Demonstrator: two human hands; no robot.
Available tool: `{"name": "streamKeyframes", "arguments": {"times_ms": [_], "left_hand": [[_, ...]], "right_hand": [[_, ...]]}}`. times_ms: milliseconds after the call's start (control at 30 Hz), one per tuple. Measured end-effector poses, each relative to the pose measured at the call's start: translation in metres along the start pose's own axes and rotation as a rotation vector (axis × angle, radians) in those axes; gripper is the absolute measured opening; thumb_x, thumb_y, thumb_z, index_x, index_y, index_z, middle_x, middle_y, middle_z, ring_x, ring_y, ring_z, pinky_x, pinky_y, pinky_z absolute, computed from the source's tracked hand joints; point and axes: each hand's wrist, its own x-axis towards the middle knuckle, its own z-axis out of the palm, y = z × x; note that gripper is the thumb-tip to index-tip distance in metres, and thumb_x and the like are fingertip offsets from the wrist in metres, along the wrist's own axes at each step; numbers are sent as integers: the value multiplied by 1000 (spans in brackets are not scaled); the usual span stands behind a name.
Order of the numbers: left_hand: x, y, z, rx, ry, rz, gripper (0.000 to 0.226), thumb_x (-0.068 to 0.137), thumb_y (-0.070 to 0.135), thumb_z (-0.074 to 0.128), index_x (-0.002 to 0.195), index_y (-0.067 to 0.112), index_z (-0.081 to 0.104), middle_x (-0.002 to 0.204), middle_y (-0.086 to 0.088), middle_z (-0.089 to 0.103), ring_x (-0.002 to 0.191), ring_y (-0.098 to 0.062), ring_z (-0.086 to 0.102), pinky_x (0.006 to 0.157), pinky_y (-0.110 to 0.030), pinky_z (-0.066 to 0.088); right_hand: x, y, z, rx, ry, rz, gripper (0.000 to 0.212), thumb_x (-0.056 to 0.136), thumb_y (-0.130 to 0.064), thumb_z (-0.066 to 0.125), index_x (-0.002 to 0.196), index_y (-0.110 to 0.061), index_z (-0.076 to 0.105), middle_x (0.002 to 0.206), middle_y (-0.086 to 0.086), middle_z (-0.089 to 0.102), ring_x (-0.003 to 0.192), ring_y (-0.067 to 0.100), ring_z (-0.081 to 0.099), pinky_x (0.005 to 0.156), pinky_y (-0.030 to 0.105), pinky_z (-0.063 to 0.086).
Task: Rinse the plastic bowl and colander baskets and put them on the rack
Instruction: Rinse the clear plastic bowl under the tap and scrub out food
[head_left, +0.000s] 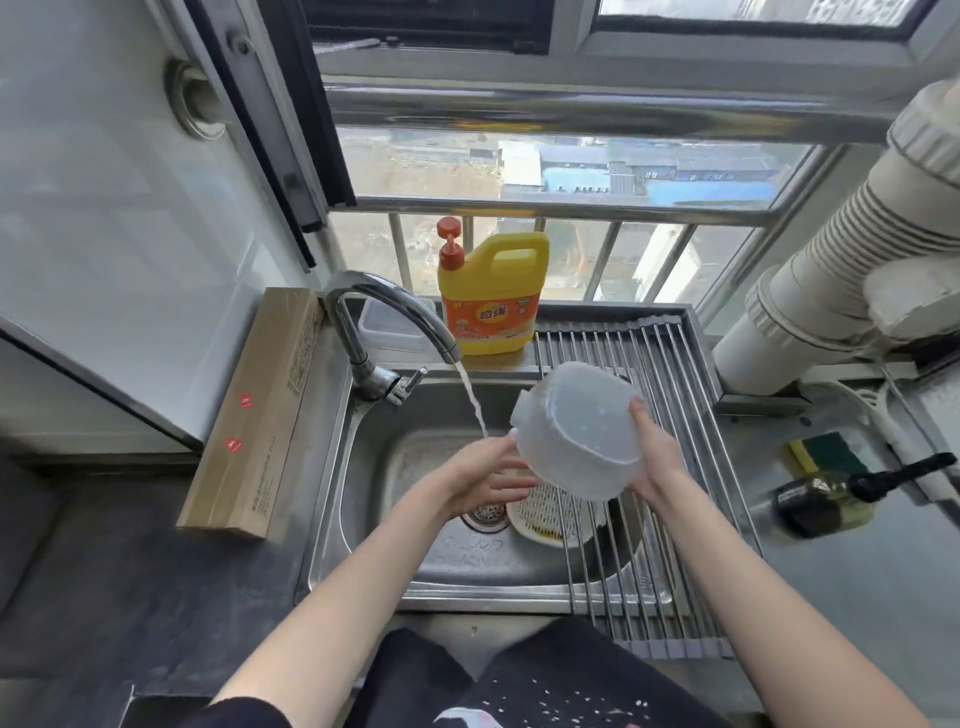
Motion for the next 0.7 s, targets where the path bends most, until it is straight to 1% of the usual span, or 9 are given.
{"name": "streamKeyframes", "arguments": {"times_ms": [67,133,200,267,400,433,533,600,700], "left_hand": [[11,12,12,58,26,57,62,97,37,49,150,22,20,126,-16,56,107,-29,63,96,-44,51],[24,24,25,134,31,72,67,97,40,47,151,35,8,131,-18,54,107,-29,62,94,-42,51],[40,33,36,180,21,75,67,96,43,48,151,38,10,133,-18,53,110,-29,62,96,-41,50],[55,38,46,184,40,91,68,95,42,51,151,36,13,139,-17,48,109,-27,61,97,-39,50],[86,43,59,203,145,171,74,93,39,55,152,36,11,144,-8,45,105,-21,60,76,-27,52],[93,44,62,211,175,185,74,93,39,56,152,37,10,145,-6,44,111,-24,57,77,-29,52],[111,46,65,233,248,226,75,92,40,57,151,38,10,151,1,37,131,-26,44,104,-48,42],[122,46,64,252,300,202,75,90,43,57,150,42,13,150,-3,35,136,-28,37,113,-49,30],[132,47,64,366,375,127,73,89,52,54,149,45,13,143,-12,24,137,-34,22,115,-48,19]], "right_hand": [[13,-17,-6,-53,92,-95,64,81,-55,63,123,-9,48,115,11,57,100,31,59,80,47,55],[26,-33,-8,-132,115,-173,69,75,-60,67,120,-12,48,118,11,57,104,32,59,86,50,53],[42,-46,-7,-209,113,-210,66,72,-64,67,114,-17,50,118,10,59,105,33,59,89,53,52],[56,-58,-2,-263,104,-233,66,74,-62,67,119,-15,53,121,9,59,109,32,58,92,52,51],[83,-70,5,-454,163,-339,60,85,-56,55,133,-20,52,133,12,49,120,30,48,100,43,43],[91,-71,6,-495,169,-354,58,88,-56,51,134,-20,50,136,14,45,122,31,45,103,44,40],[106,-72,6,-594,121,-353,61,93,-56,43,139,-16,45,140,14,45,127,32,43,106,44,37],[115,-72,5,-611,96,-353,59,95,-53,43,141,-16,41,141,11,47,127,31,45,103,42,38],[126,-70,4,-626,115,-368,55,96,-48,43,142,-17,37,139,9,49,123,31,49,89,34,38]]}}
